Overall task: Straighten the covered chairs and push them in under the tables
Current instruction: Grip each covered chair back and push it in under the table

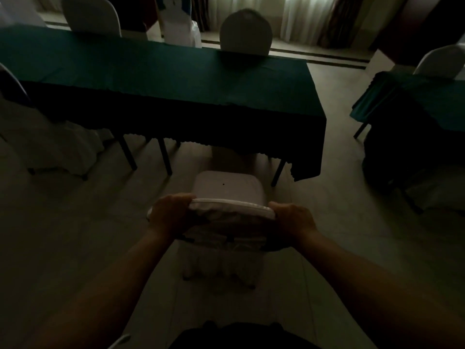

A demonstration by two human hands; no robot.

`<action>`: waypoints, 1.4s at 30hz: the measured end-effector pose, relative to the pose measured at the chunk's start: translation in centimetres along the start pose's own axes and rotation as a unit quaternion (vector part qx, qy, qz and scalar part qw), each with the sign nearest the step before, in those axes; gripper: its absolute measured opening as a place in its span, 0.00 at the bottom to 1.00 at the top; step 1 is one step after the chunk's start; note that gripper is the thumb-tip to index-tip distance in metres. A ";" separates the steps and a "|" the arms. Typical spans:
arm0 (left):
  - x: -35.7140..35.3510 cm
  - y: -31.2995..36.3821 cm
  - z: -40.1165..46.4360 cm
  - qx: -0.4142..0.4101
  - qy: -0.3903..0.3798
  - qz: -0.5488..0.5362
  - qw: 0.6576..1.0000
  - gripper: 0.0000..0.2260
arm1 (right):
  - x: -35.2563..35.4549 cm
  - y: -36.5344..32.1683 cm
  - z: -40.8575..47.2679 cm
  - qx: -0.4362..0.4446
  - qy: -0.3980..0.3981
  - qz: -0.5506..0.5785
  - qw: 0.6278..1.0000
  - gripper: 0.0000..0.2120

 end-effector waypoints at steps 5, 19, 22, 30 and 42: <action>1.1 -2.1 1.7 0.026 0.013 -0.034 0.999 0.24 | 2.5 -0.7 3.2 0.029 0.027 -0.037 0.999 0.14; 0.4 -9.7 8.8 0.081 0.002 -0.042 0.996 0.24 | 2.5 -1.4 14.8 0.036 0.048 -0.102 0.993 0.16; 0.1 -10.6 12.0 0.073 0.016 -0.047 0.996 0.23 | 2.8 0.1 17.7 0.031 0.052 -0.101 0.993 0.17; -3.4 -10.3 22.9 0.035 0.034 -0.018 0.999 0.23 | 1.4 7.9 26.1 0.007 0.040 -0.084 0.996 0.19; -5.4 -11.4 38.2 0.060 0.033 -0.002 0.998 0.26 | 2.7 17.2 39.2 0.031 0.077 -0.028 0.996 0.21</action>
Point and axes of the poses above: each hand's wrist, its own z-axis towards the middle knuckle, its own x-axis out of the back of the hand, y = z × x, the point moved 5 cm from there along z, towards the middle knuckle, and after that the axes turned 10 degrees about -z, right-handed, at the moved point
